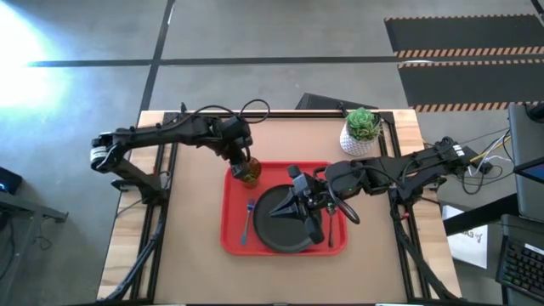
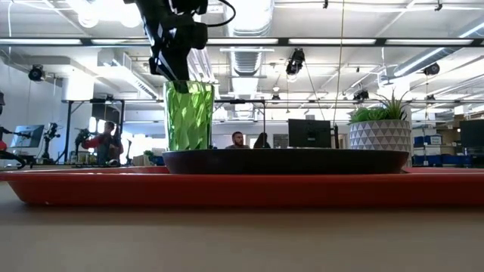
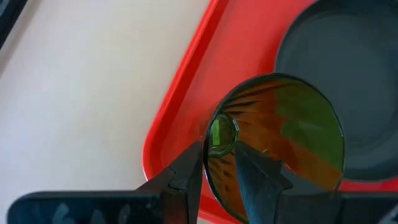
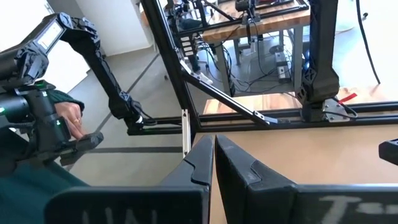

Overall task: Pick and place plate/cup/fork/spoon on tray
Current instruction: Adjust the set up tray

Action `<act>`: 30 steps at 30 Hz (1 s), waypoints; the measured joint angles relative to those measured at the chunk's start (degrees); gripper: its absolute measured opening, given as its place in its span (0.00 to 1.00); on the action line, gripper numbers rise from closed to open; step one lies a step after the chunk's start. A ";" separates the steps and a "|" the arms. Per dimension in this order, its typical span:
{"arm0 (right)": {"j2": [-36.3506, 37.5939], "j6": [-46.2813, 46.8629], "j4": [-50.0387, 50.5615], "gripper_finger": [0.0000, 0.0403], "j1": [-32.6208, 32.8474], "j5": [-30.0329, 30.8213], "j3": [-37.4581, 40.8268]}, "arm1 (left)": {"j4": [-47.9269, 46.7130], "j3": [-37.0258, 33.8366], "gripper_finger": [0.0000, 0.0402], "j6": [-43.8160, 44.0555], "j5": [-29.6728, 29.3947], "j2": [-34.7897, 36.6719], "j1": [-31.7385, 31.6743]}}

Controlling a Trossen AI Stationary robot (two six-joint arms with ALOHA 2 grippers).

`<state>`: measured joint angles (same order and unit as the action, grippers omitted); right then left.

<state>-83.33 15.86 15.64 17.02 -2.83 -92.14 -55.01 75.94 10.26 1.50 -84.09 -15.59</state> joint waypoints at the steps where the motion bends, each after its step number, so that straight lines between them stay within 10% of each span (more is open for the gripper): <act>1: 0.00 0.00 0.02 0.02 0.00 0.00 0.00 | -0.01 -0.02 0.19 0.00 0.00 0.13 0.00; 22: 0.00 0.49 0.88 0.02 0.00 -0.02 0.01 | -2.76 -0.24 0.19 -0.07 -0.26 9.00 -0.04; 30: -2.68 9.34 17.20 0.02 0.00 3.93 0.16 | -7.83 -0.42 0.18 2.94 -0.26 13.29 0.70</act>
<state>-86.01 25.20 32.84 17.02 1.10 -91.98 -62.84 75.52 13.20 1.23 -70.80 -14.90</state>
